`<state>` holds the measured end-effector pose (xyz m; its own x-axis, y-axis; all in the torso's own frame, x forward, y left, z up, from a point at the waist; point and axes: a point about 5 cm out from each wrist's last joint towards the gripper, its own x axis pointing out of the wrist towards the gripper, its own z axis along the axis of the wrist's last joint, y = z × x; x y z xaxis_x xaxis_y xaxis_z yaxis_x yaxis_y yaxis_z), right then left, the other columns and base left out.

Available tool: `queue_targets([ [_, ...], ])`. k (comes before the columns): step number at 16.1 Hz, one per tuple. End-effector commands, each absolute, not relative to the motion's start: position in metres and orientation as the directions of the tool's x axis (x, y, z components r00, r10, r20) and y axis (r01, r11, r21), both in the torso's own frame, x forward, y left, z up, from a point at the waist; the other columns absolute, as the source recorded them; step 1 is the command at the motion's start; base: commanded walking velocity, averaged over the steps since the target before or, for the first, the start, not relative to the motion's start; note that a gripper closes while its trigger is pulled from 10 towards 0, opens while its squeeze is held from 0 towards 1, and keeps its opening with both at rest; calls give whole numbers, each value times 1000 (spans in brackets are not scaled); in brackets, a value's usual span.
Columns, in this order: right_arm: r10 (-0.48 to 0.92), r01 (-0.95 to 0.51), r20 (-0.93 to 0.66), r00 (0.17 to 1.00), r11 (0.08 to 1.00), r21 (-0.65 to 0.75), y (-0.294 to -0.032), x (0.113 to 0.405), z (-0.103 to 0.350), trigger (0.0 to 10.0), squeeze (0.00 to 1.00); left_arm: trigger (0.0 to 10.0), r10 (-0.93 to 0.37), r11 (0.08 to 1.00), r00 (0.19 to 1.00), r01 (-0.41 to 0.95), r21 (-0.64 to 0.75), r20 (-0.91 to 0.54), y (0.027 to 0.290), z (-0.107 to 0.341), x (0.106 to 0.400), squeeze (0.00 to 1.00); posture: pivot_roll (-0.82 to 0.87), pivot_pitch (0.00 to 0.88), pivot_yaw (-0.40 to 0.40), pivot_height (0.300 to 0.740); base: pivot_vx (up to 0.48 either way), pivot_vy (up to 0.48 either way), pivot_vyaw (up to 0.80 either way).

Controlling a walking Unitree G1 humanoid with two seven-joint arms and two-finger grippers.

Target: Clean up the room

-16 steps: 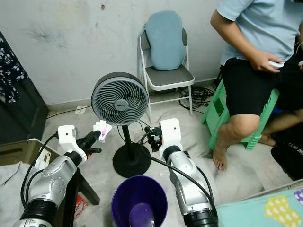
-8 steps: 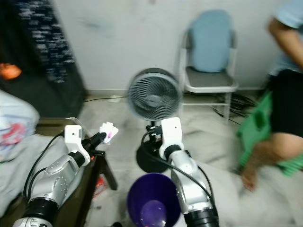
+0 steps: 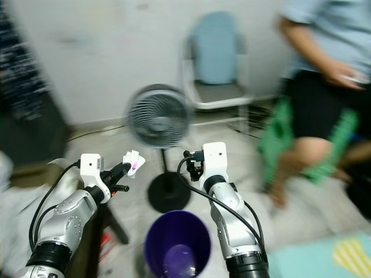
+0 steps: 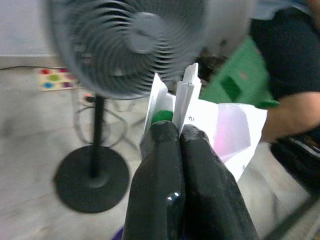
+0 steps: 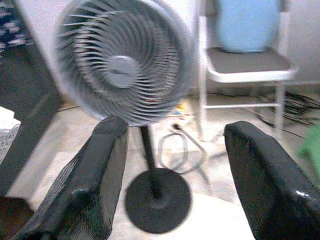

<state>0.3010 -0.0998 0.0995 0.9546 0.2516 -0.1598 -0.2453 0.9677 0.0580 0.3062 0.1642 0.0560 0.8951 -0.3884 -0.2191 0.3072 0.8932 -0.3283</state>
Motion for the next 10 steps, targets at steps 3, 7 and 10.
queue_targets([
  [3,256,-249,-162,953,966,65,-96,304,101,10000,0,10000,-381,897,898,303,-321,-219,165,58,309,0,-254,0,61,740,0,0,-800],
  [7,254,-246,-161,954,967,70,-96,304,101,10000,0,10000,-384,895,898,305,-324,-215,165,58,310,0,-254,0,62,740,0,0,-800],
  [10,255,-247,-158,954,967,71,-95,305,102,10000,0,10000,-388,898,896,315,-308,-215,166,59,312,0,-253,0,64,740,0,0,-800],
])
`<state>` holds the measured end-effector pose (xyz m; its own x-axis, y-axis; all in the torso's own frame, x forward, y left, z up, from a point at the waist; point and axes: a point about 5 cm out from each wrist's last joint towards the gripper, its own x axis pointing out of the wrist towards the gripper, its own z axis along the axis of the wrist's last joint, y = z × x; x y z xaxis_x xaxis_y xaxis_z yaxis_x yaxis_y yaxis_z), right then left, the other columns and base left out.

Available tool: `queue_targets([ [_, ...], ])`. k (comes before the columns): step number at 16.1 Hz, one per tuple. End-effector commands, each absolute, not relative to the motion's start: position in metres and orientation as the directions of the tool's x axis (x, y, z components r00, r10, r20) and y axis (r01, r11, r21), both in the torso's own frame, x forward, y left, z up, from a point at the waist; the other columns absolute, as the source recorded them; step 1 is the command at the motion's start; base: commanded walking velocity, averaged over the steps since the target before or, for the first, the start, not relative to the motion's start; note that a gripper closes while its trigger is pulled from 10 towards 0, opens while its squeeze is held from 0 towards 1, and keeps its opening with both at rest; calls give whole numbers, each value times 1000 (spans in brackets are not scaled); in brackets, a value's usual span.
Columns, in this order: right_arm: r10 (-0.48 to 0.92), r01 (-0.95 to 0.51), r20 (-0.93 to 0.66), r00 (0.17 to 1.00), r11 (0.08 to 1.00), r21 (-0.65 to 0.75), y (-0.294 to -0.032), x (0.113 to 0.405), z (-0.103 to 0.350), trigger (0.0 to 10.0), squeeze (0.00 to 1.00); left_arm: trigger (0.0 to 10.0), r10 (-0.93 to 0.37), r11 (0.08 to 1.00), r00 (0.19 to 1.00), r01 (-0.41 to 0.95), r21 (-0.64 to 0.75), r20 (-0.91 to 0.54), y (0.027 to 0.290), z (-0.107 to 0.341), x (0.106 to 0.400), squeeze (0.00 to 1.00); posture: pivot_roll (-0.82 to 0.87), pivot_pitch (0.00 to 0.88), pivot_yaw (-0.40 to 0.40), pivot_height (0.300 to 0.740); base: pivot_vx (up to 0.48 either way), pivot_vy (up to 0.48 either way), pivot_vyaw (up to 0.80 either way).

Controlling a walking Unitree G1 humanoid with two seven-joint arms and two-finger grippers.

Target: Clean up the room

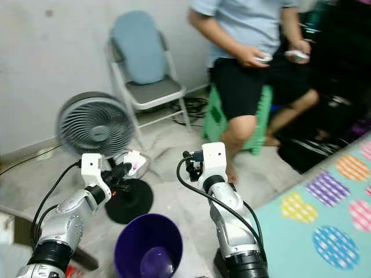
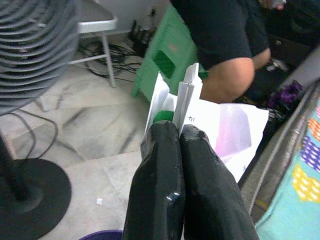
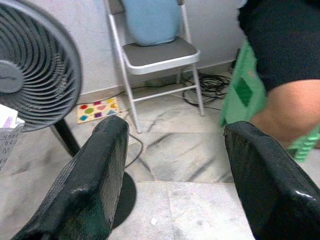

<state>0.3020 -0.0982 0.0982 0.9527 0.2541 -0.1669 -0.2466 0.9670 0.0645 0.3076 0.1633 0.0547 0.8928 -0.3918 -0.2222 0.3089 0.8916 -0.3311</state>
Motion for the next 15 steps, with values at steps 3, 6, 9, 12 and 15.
queue_targets([
  [3,254,-246,-155,955,967,70,-96,306,102,10000,0,10000,-389,903,894,322,-285,-221,170,60,315,0,-253,0,65,740,0,0,-800],
  [6,258,-249,-151,954,966,73,-95,304,102,10000,0,10000,-414,902,879,360,-240,-236,168,60,319,0,-260,0,68,740,0,0,-800],
  [9,279,-271,-147,949,960,73,-93,301,102,10000,0,10000,-444,894,856,401,-200,-267,163,54,318,0,-265,0,66,740,0,0,-267],
  [12,280,-273,-159,947,960,69,-94,298,99,10000,0,10000,-448,894,829,416,-166,-335,158,40,316,0,-273,0,69,740,0,0,0],
  [15,281,-273,-189,941,960,65,-95,294,95,10000,0,10000,-437,899,804,406,-165,-403,155,28,313,0,-281,0,72,740,0,0,0],
])
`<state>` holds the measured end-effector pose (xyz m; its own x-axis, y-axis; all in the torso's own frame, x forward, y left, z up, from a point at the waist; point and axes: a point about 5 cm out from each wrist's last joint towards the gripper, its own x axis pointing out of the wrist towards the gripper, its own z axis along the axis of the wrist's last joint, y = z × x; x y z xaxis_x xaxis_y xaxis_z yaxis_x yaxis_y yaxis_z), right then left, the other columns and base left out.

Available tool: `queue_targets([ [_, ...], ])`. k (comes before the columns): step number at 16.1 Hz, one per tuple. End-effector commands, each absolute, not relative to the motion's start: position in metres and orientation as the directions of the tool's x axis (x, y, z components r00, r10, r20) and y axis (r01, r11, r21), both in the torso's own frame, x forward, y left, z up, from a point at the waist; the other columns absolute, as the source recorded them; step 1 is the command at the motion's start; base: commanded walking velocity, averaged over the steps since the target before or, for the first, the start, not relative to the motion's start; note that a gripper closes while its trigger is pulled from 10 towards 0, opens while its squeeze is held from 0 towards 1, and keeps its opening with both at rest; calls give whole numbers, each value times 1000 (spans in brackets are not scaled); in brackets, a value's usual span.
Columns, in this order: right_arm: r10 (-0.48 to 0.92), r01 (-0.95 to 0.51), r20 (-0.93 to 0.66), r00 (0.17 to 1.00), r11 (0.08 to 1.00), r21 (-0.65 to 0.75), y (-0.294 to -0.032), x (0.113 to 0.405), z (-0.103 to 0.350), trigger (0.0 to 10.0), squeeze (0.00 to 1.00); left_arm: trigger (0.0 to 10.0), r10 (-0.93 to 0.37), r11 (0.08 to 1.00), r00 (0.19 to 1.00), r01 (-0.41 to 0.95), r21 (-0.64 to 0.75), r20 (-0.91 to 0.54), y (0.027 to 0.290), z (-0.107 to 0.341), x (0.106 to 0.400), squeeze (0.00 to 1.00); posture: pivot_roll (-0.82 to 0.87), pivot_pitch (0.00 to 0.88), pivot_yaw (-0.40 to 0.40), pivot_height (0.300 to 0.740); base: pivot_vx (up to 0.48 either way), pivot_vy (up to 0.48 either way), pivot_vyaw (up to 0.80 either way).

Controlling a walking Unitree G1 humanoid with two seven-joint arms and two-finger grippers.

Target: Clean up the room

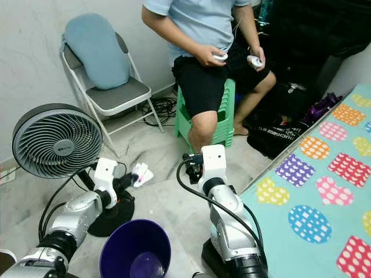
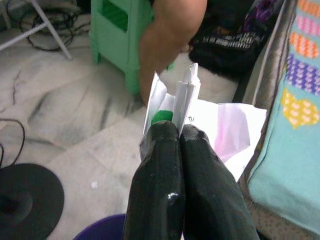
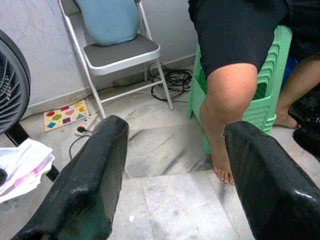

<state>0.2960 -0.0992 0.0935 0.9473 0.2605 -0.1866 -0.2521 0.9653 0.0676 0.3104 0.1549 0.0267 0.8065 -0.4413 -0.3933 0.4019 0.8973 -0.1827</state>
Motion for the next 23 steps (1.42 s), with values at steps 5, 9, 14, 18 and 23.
queue_targets([
  [5,288,-274,-233,929,957,91,-103,278,95,10000,0,10000,-441,893,744,417,-168,-502,143,9,303,0,-315,46,81,740,0,0,0],
  [9,331,-382,-414,848,923,-44,-122,238,89,10000,0,10000,-398,912,702,374,-170,-590,138,-8,291,0,-372,99,99,740,0,0,0],
  [14,305,-430,-476,825,886,-176,-138,218,83,10000,0,10000,-377,917,678,370,-151,-631,133,-16,285,0,-395,132,114,740,0,0,0],
  [18,312,-440,-490,814,882,-168,-137,213,85,10000,0,10000,-312,942,673,311,-126,-670,137,-26,276,0,-395,144,122,740,0,0,0],
  [23,384,-487,-418,823,857,-171,-121,225,94,10000,0,10000,-297,951,707,282,-129,-642,140,-21,281,0,-372,117,123,740,0,0,0],
])
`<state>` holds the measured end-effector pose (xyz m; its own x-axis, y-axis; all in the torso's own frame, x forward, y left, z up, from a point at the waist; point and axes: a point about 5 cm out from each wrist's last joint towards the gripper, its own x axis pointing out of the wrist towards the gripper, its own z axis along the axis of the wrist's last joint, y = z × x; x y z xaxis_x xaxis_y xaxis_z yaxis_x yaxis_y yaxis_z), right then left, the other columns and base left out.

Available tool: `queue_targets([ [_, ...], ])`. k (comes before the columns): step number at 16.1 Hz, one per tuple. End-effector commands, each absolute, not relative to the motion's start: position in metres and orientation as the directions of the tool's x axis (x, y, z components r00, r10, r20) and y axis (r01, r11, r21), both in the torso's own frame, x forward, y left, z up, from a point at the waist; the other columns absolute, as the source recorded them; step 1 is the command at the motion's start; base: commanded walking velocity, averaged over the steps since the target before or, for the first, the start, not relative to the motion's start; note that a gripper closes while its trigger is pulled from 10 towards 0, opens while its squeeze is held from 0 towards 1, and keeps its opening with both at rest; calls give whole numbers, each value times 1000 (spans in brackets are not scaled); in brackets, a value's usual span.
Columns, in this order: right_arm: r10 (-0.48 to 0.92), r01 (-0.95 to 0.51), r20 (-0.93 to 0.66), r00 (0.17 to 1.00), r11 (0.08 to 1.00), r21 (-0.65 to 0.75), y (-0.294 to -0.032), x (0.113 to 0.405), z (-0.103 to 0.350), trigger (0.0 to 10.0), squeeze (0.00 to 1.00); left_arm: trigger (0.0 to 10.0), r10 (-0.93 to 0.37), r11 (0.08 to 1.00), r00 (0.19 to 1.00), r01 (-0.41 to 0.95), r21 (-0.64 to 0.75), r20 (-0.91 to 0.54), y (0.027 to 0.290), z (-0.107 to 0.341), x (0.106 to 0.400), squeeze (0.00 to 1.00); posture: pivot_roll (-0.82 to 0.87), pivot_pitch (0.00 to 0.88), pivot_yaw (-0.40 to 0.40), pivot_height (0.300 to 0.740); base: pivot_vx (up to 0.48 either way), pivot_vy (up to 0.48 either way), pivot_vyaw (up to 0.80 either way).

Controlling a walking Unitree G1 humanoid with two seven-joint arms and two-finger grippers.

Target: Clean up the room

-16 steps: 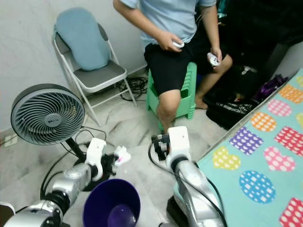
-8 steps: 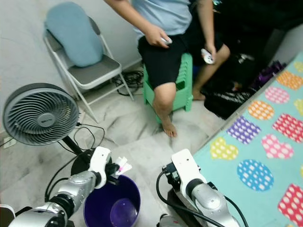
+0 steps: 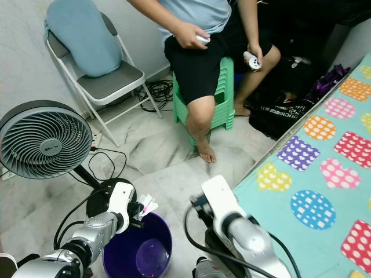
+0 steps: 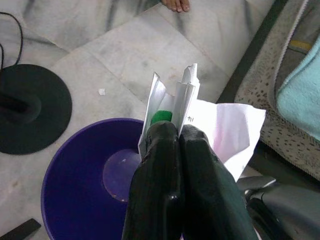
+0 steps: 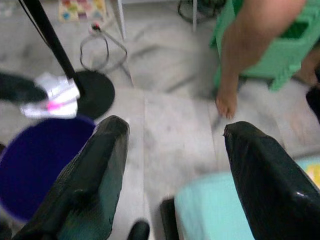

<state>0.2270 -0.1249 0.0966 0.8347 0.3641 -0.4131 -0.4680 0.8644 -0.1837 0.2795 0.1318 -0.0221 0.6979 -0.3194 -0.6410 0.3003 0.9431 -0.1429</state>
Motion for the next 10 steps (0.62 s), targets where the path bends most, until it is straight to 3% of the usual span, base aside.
queue_targets([
  [1,391,-496,-419,819,850,-178,-119,226,94,10000,0,10000,-287,954,710,271,-126,-643,141,-21,281,0,-373,114,124,740,0,0,587],
  [4,388,-490,-412,825,854,-177,-119,228,93,10000,0,10000,-280,955,704,273,-116,-652,142,-23,279,0,-376,109,127,740,0,0,742],
  [10,379,-475,-401,834,863,-173,-119,228,93,10000,0,10000,-305,936,655,341,-90,-691,135,-33,268,0,-410,115,133,740,0,0,0],
])
